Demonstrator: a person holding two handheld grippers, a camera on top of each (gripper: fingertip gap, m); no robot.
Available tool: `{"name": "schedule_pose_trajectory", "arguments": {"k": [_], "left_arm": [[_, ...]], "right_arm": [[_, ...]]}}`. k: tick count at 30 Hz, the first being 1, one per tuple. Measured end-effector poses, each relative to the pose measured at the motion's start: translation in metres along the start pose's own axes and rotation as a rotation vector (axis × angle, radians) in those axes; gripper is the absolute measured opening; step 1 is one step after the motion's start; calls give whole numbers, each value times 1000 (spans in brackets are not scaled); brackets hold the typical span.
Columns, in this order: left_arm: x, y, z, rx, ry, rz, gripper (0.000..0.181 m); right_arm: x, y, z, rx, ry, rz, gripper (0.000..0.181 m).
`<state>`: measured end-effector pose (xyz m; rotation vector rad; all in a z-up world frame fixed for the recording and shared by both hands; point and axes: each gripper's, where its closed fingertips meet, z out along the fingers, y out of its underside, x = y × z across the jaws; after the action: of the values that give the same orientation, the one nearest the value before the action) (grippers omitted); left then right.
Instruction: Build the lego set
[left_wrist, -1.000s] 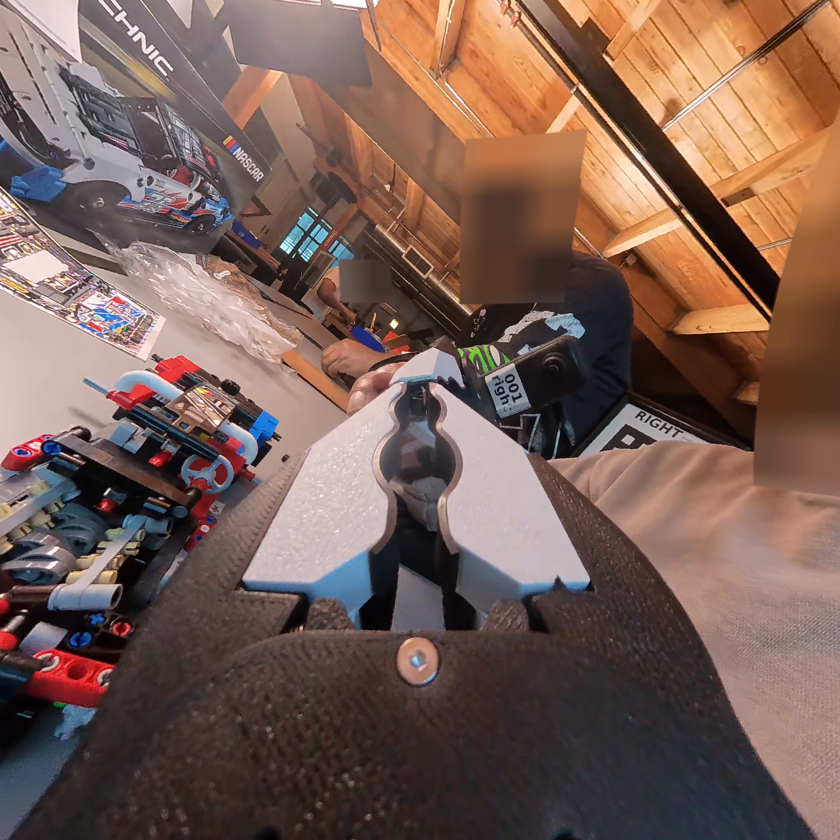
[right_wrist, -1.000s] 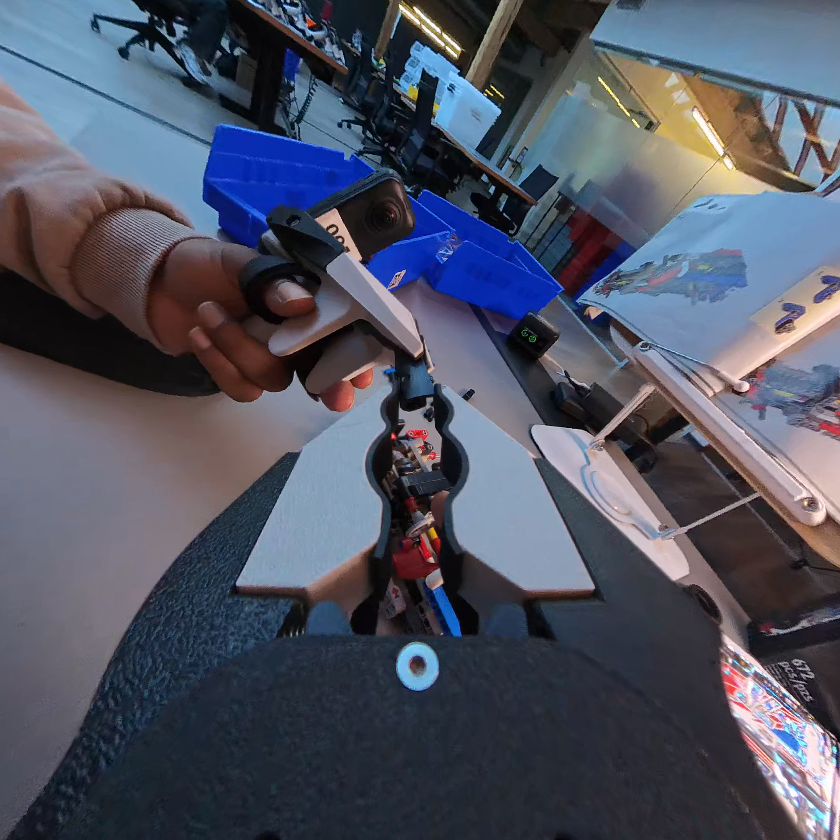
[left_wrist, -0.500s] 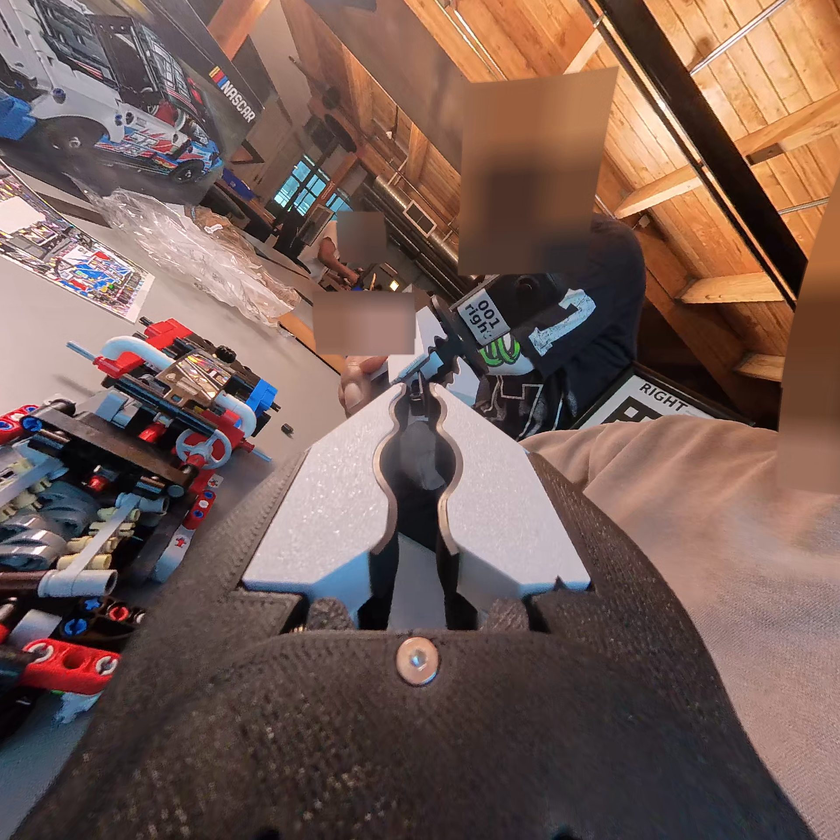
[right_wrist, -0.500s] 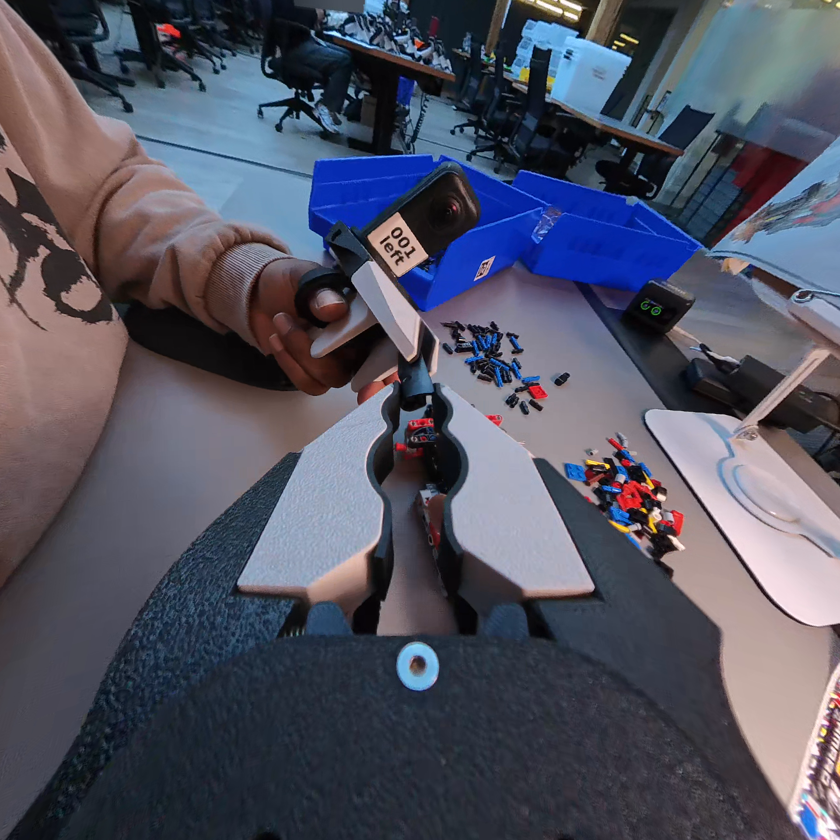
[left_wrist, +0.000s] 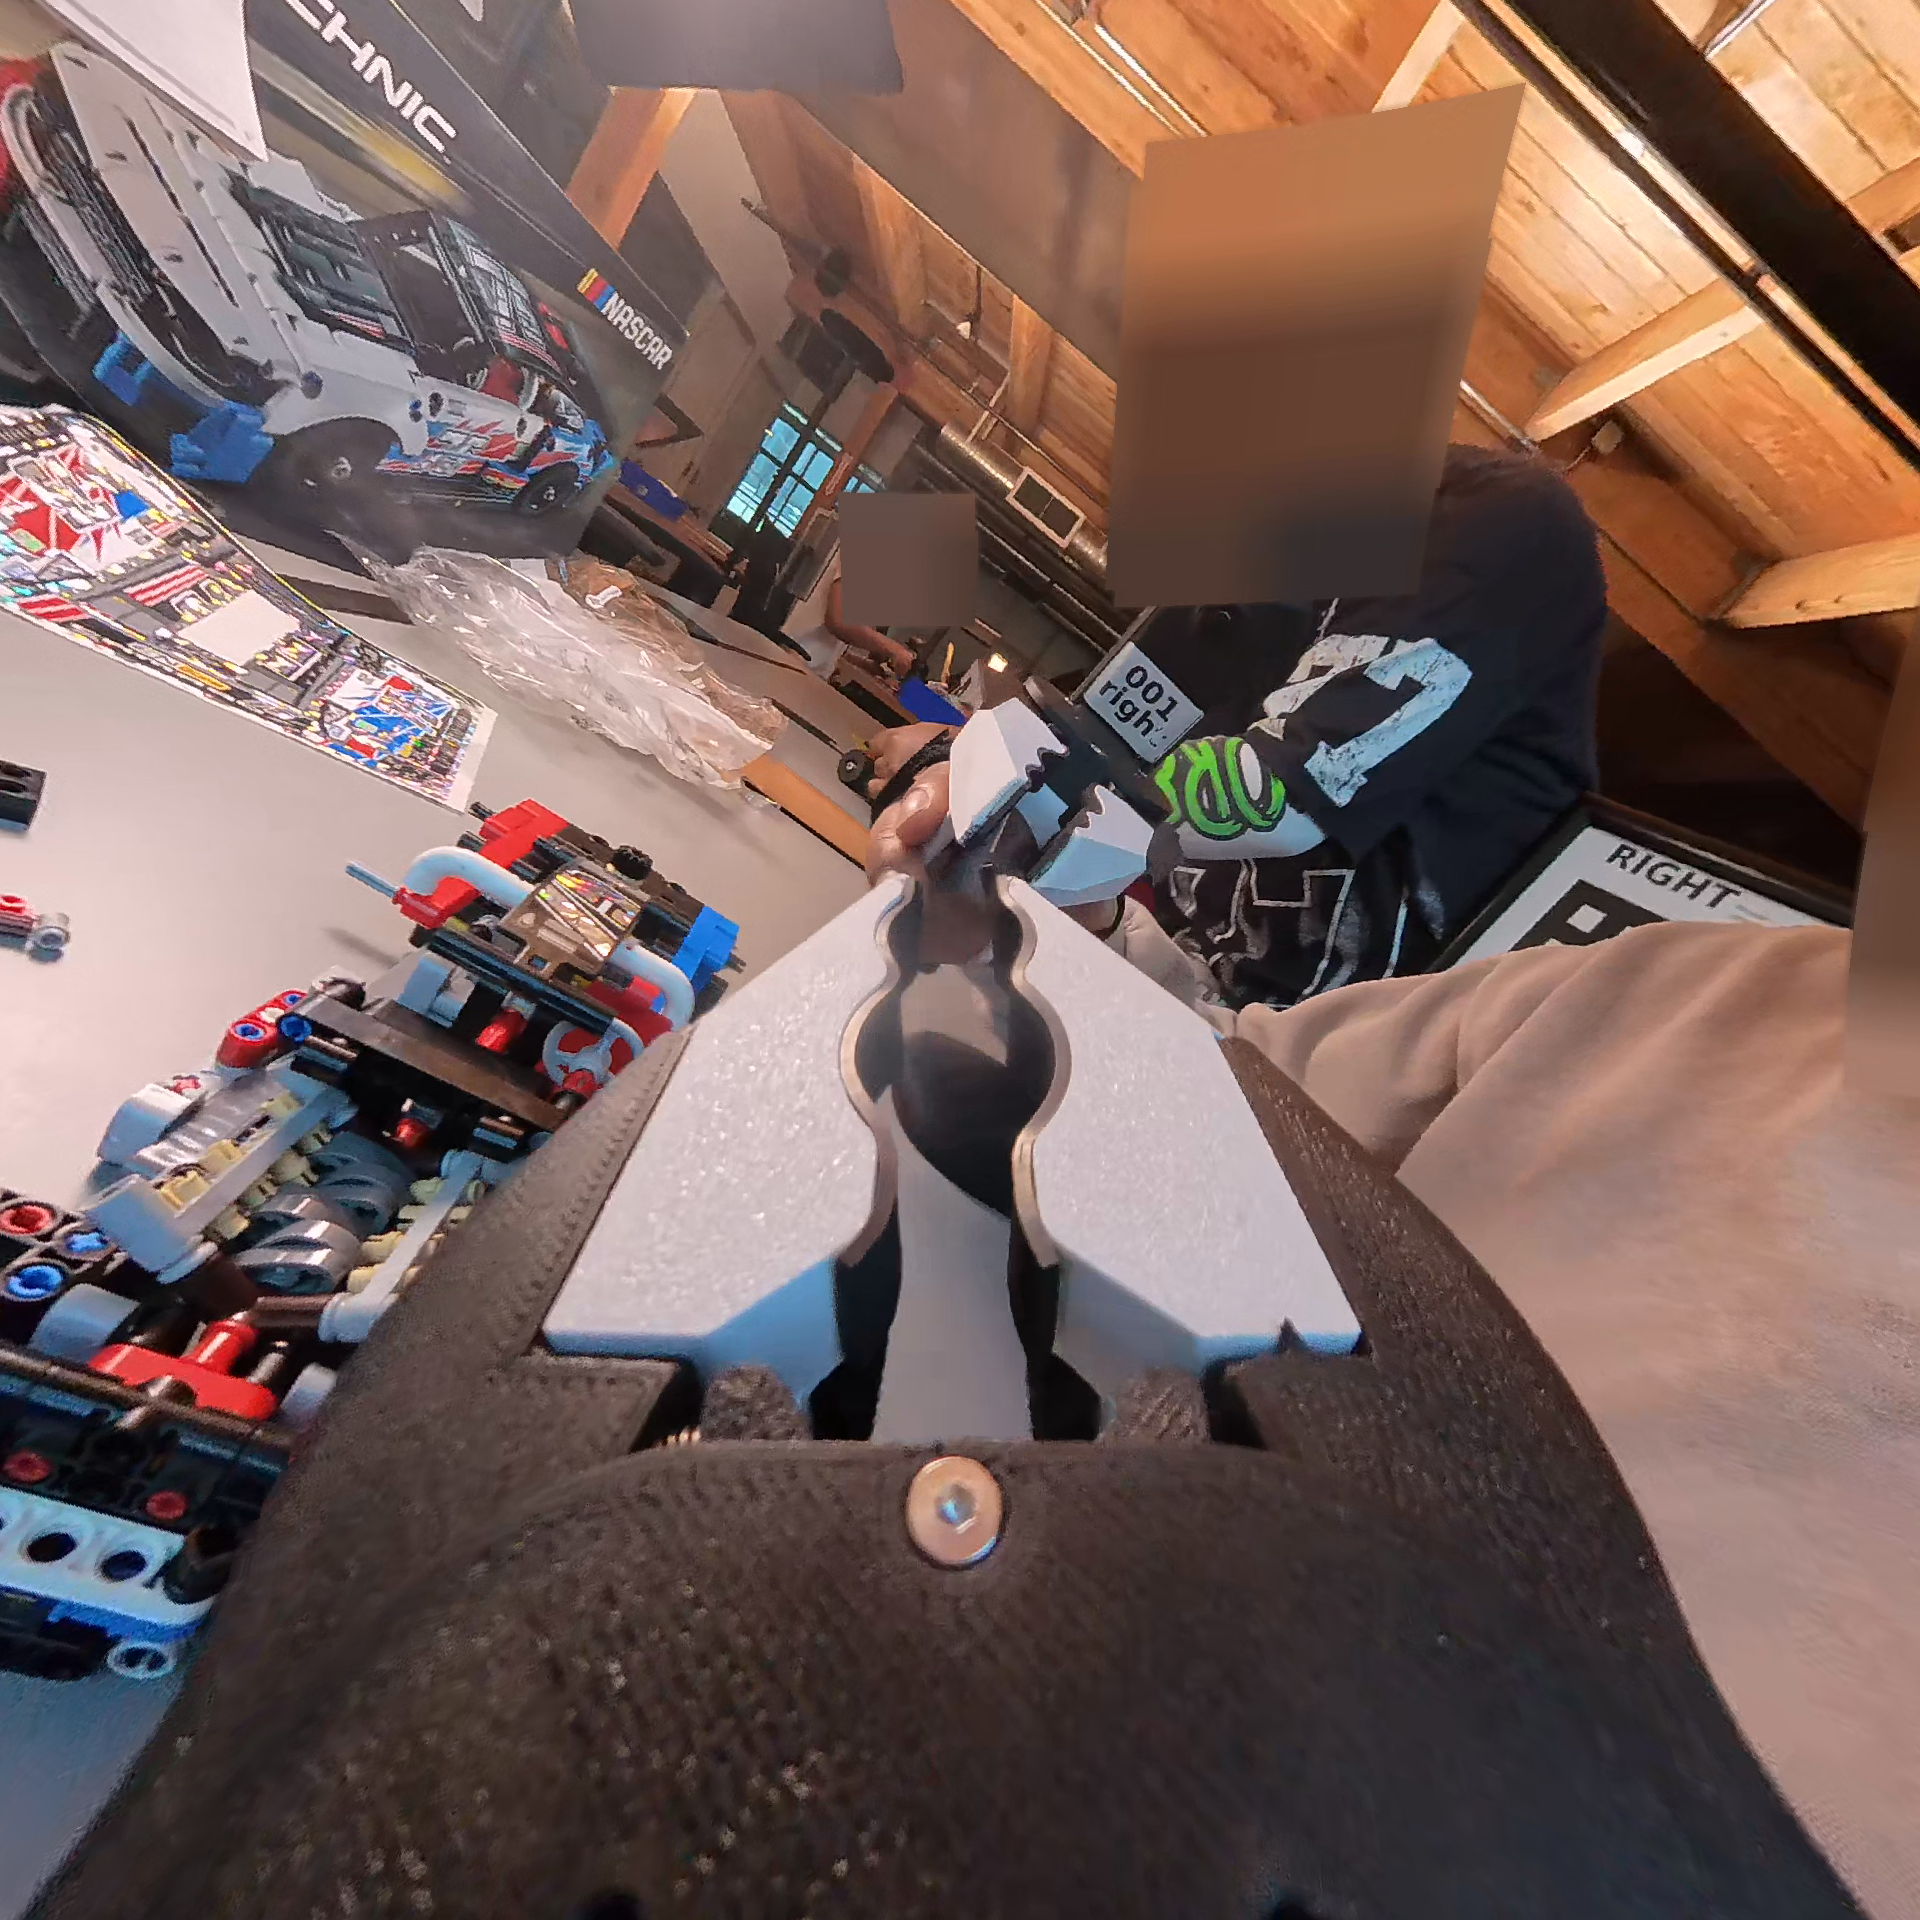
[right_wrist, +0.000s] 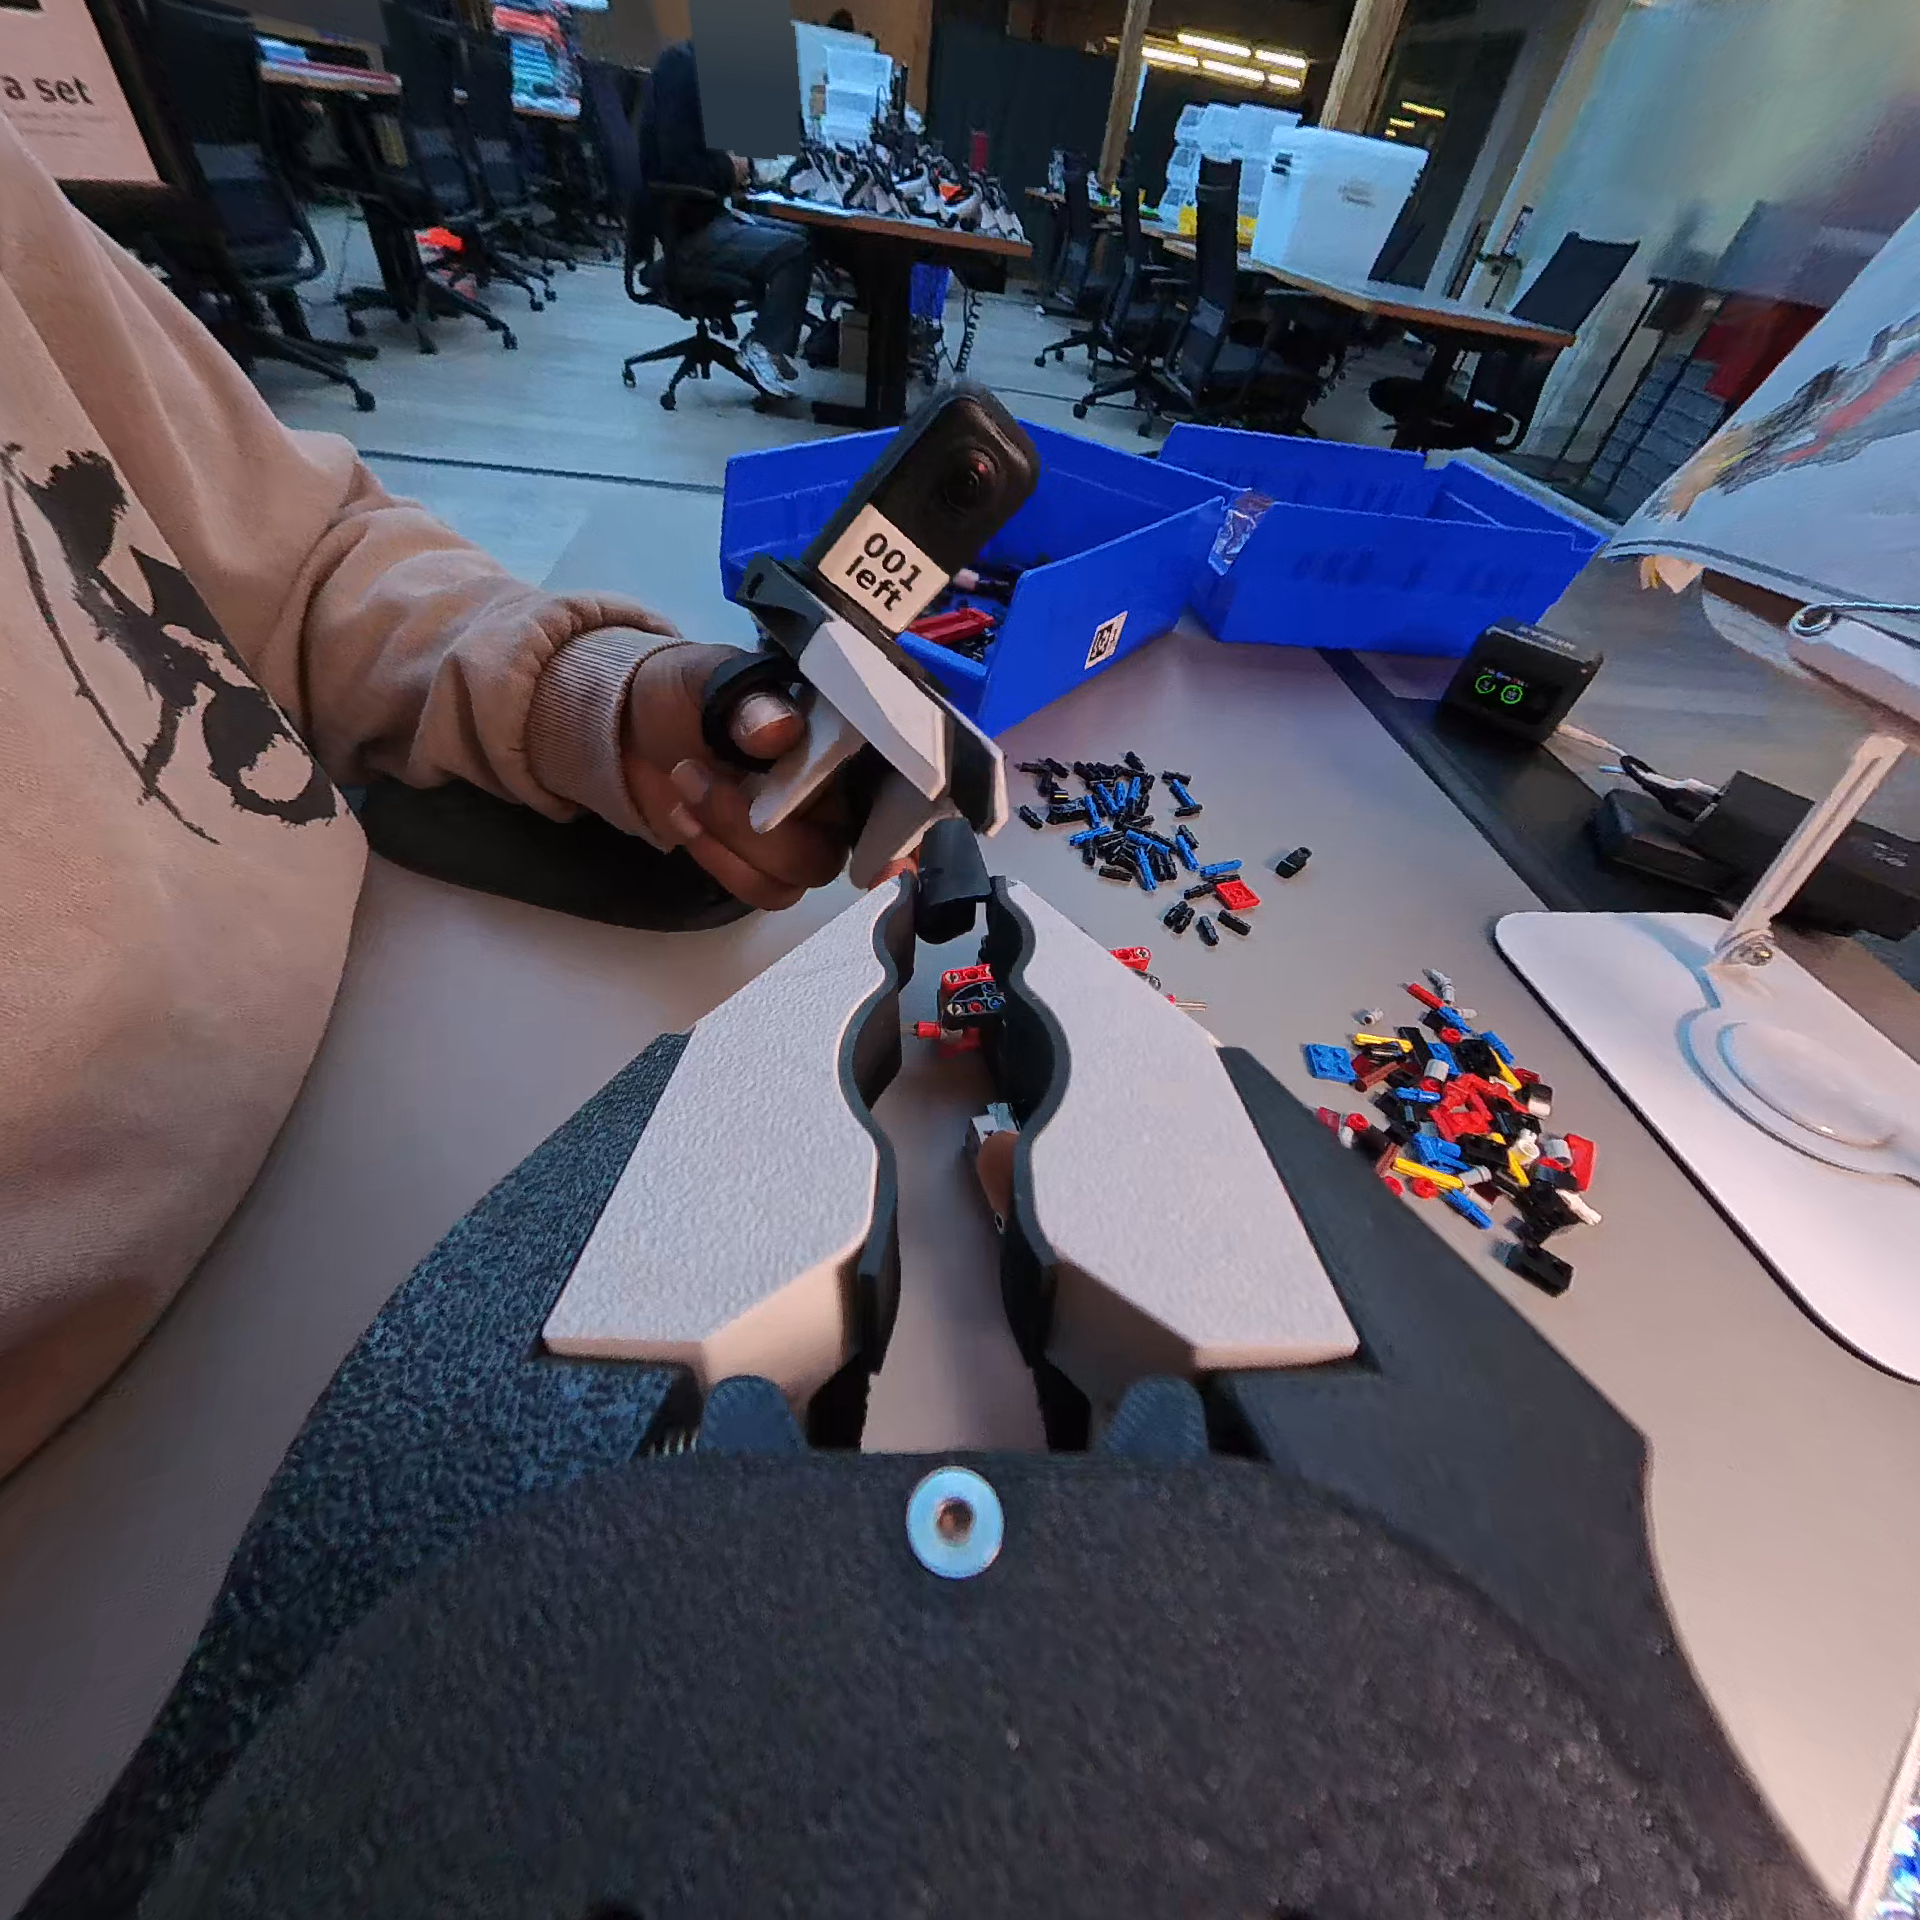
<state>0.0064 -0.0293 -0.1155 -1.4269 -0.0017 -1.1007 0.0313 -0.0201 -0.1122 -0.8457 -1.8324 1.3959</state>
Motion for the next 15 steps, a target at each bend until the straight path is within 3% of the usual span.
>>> {"name": "schedule_pose_trajectory", "arguments": {"k": [6, 15], "left_arm": [[0, -1, 3, -49, -67, 205, 17], [6, 10, 8, -120, -79, 352, 18]], "right_arm": [[4, 3, -1, -24, -17, 43, 11], [0, 3, 1, -3, -59, 75, 11]]}}
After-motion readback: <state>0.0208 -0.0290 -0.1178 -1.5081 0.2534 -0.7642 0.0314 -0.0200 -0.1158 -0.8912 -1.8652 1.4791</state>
